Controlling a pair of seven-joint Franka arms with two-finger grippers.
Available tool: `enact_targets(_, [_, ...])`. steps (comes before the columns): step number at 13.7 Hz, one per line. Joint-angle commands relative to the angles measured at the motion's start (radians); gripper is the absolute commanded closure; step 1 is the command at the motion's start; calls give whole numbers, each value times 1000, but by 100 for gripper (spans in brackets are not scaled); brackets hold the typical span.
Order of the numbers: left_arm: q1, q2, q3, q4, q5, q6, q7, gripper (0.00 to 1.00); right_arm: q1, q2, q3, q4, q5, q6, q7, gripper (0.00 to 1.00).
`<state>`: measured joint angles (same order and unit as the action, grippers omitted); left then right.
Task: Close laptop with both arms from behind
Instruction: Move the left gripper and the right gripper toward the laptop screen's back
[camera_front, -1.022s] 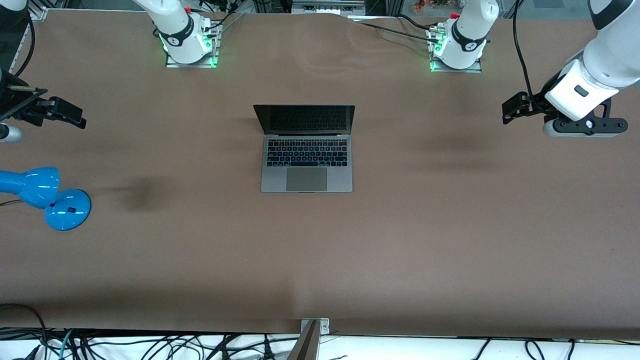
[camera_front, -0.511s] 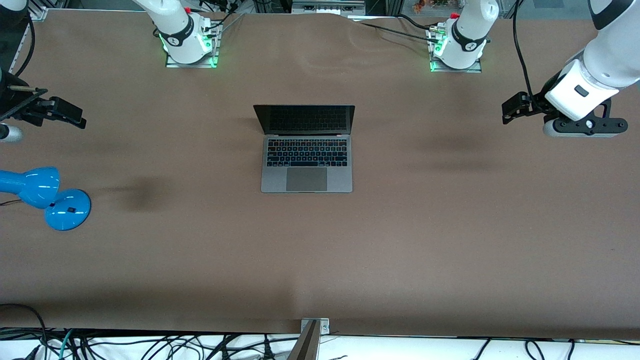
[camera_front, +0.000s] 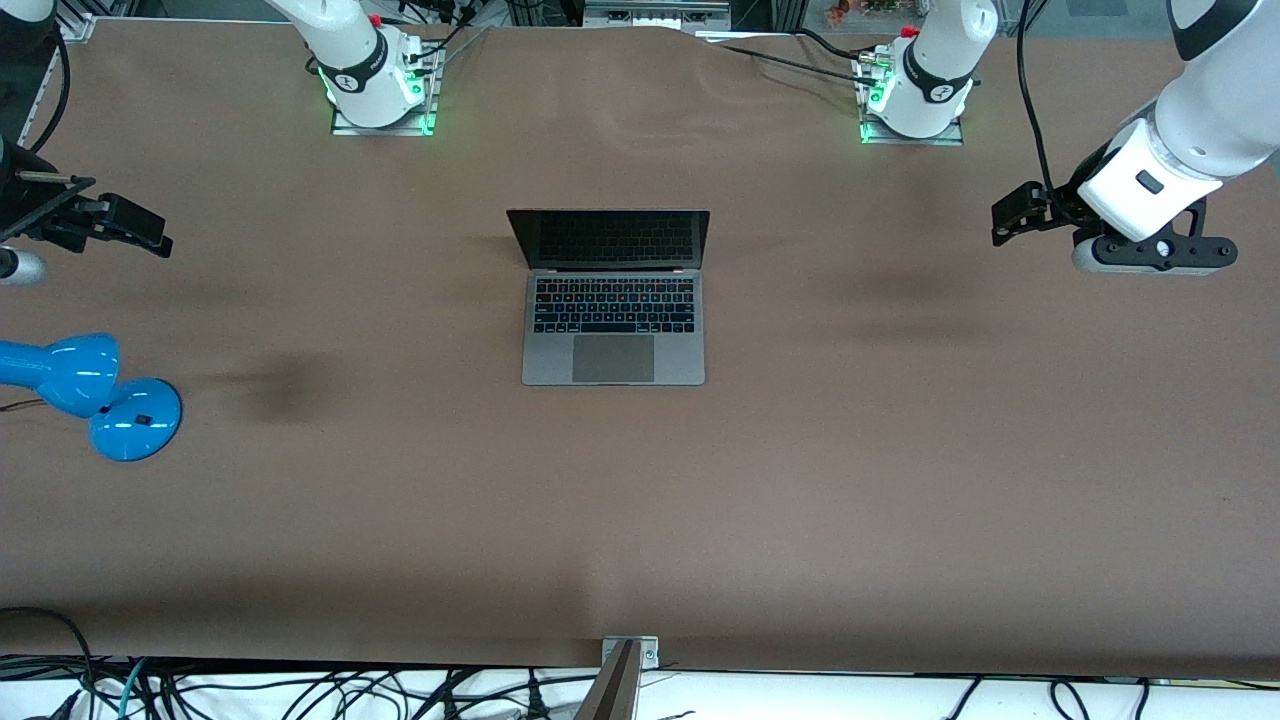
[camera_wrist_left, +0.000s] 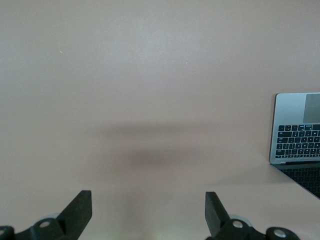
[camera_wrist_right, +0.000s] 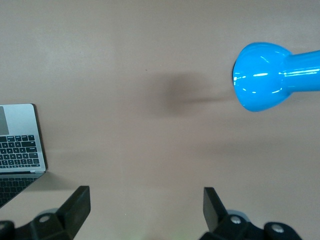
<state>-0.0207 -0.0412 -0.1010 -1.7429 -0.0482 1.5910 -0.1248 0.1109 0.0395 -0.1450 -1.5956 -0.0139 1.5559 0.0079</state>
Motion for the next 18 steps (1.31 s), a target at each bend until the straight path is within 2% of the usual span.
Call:
enact_targets(1, [-4, -20, -3, -23, -42, -5, 19, 0, -5, 2, 7, 11, 2, -5, 6, 0])
enact_targets(5, [-4, -22, -19, -32, -48, -3, 10, 0, -5, 2, 7, 11, 2, -7, 4, 0])
enact_targets(14, [-4, -9, -147, -20, -73, 13, -157, 0, -5, 2, 7, 11, 2, -8, 6, 0])
enact_targets(18, [-4, 6, -221, -18, -85, 36, -274, 0, 3, 6, 19, 6, 2, -66, -40, 0])
